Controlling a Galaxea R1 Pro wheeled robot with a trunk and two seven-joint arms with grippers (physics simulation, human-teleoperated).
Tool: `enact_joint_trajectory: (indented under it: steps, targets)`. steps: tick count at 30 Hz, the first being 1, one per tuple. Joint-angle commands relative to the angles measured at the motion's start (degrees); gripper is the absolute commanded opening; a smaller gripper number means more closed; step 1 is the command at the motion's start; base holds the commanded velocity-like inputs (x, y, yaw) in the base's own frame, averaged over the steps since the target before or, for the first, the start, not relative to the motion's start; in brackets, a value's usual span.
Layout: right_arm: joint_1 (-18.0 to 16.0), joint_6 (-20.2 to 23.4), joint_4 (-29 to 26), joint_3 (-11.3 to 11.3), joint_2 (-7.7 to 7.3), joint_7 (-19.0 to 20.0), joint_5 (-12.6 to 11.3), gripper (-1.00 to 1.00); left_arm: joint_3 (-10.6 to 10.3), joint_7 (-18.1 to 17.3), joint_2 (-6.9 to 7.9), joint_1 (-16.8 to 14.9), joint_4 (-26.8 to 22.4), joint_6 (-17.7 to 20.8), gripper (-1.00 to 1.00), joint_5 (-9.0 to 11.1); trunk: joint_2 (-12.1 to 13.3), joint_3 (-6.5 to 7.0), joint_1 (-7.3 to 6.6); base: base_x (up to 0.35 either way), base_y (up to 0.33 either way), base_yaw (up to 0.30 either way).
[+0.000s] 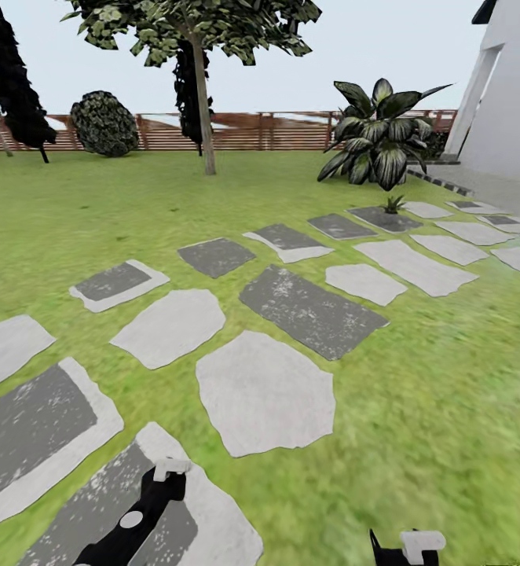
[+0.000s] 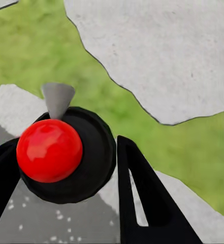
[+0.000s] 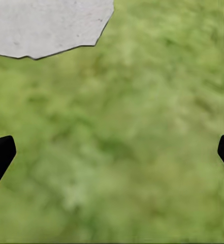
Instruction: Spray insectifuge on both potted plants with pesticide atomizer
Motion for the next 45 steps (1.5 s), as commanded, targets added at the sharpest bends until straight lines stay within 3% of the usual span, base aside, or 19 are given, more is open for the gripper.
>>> enact_joint_trajectory:
  steps: [1,10,45]
  targets:
    - [-0.03,-0.17,0.05,0.02,0.00,-0.02,-0.01,1.00,-0.14,0.08,0.02,-0.06,0.02,-0.18,-1.00,-0.03,-0.02,-0.07,0.01,0.251,-0.177,-0.266]
    - [-0.02,-0.12,0.02,0.07,0.00,0.03,-0.01,1.00,-0.14,0.33,0.02,-0.07,-0.01,-0.17,-1.00,-0.03,-0.02,-0.32,0.01,0.290,-0.128,-0.222]
    - [-0.04,-0.08,0.18,0.14,-0.09,0.18,0.19,1.00,-0.13,-0.17,0.02,-0.02,0.07,-0.25,-1.00,0.06,-0.02,-0.33,0.01,0.335,-0.007,-0.003]
